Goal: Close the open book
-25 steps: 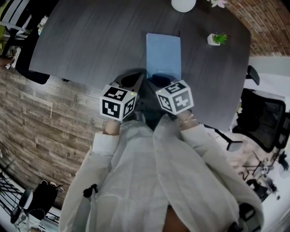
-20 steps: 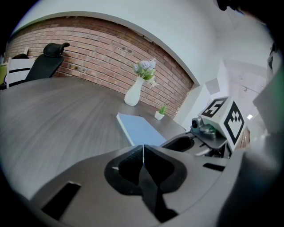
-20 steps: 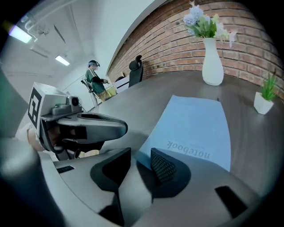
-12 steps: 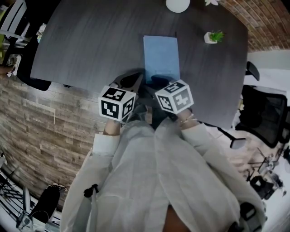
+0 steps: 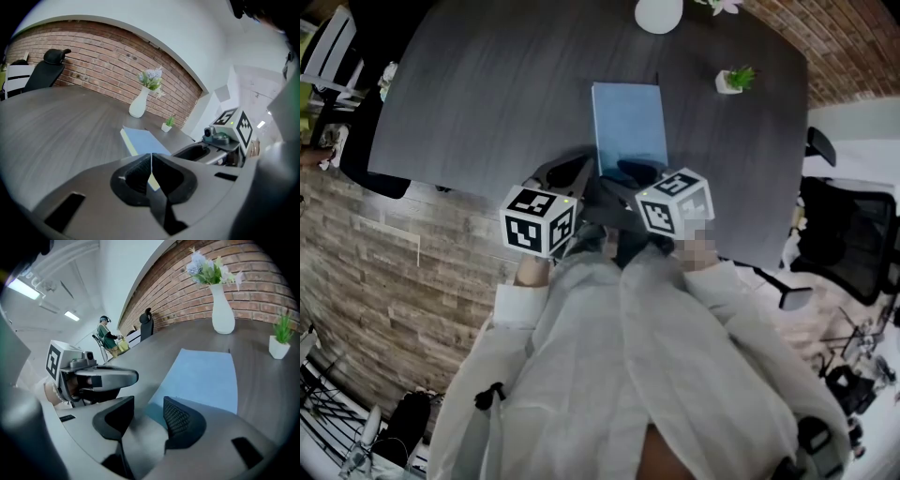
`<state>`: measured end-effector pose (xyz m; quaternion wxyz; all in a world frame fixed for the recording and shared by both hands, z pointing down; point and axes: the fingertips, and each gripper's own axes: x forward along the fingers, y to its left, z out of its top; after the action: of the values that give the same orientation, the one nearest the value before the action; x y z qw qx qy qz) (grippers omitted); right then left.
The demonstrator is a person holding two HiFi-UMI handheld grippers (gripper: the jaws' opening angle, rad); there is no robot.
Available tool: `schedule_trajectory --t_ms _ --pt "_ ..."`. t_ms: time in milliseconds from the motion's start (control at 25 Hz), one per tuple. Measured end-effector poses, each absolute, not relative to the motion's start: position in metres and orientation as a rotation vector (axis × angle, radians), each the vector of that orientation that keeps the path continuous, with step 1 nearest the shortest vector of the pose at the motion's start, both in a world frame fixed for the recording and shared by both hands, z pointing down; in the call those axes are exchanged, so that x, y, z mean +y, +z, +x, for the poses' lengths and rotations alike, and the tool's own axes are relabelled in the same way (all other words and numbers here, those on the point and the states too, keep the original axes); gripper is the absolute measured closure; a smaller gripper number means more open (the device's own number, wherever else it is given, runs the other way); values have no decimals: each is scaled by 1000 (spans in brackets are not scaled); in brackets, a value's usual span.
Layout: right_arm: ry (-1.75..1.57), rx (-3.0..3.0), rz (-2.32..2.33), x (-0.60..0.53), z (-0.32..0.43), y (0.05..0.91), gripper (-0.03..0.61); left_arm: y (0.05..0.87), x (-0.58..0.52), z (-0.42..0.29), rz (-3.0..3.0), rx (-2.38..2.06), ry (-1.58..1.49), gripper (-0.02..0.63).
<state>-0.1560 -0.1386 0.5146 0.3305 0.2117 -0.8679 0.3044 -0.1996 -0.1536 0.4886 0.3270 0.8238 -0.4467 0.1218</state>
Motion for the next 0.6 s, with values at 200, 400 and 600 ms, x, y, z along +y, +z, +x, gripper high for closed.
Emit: schedule_trajectory --t_ms 200,400,600 --pt "827 -2397 623 -154 -150 481 407 468 -156 -197 2220 -1161 291 603" --pt "806 -2577 752 -171 -141 440 407 442 -160 -191 2277 -1160 252 603" --pt "744 -2694 820 -173 -132 400 408 421 -162 -186 2325 -1165 237 603"
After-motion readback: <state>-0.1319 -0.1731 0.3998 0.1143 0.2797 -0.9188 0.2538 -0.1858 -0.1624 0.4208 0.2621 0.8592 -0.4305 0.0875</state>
